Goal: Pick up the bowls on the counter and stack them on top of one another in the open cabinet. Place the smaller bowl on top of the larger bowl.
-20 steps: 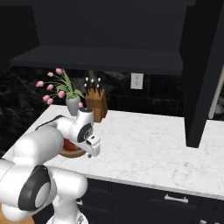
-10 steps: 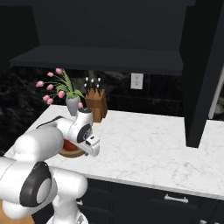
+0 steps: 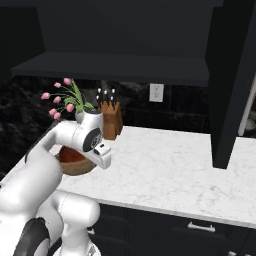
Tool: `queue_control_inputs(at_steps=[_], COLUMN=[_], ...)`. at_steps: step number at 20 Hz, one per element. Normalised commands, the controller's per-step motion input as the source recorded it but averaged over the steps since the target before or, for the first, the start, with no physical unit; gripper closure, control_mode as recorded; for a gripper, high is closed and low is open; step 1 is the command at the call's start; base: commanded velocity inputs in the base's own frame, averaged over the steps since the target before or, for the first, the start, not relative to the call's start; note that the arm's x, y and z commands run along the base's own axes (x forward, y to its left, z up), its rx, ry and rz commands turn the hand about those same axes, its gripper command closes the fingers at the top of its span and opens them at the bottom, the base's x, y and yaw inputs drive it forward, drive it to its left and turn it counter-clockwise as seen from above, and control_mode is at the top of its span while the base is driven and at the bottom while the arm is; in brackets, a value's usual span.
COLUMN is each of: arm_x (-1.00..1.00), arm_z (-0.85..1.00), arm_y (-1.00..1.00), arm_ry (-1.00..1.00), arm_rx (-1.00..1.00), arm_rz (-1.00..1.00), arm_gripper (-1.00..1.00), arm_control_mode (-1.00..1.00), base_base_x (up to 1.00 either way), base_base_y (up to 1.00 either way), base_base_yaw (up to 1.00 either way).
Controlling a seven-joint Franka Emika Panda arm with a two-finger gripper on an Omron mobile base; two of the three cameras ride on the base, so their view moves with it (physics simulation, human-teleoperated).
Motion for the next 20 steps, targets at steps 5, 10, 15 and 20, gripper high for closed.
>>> queue_control_inputs(at_steps=[5,10,15,20], arm_x=[-0.76,-0.56,-0.22,-0.03], arm_z=[1.0,1.0,1.0,1.0], arm_y=[-0.04,-0.09,-0.07,-0.18], arm_ry=[-0.28,-0.32,-0.34,-0.26], arm_rx=[0.05,0.1,0.01,0.08], arm_rz=[-0.07,-0.13,-0.15,-0.11], arm_gripper=[1.0,1.0,1.0,1.0], arm_control_mode=[-1.0,-1.0,-1.0,-1.0], base_base_x=[0.0,0.0,0.0,0.0], base_base_y=[0.0,0.0,0.0,0.0], base_base_yaw=[0.0,0.0,0.0,0.0])
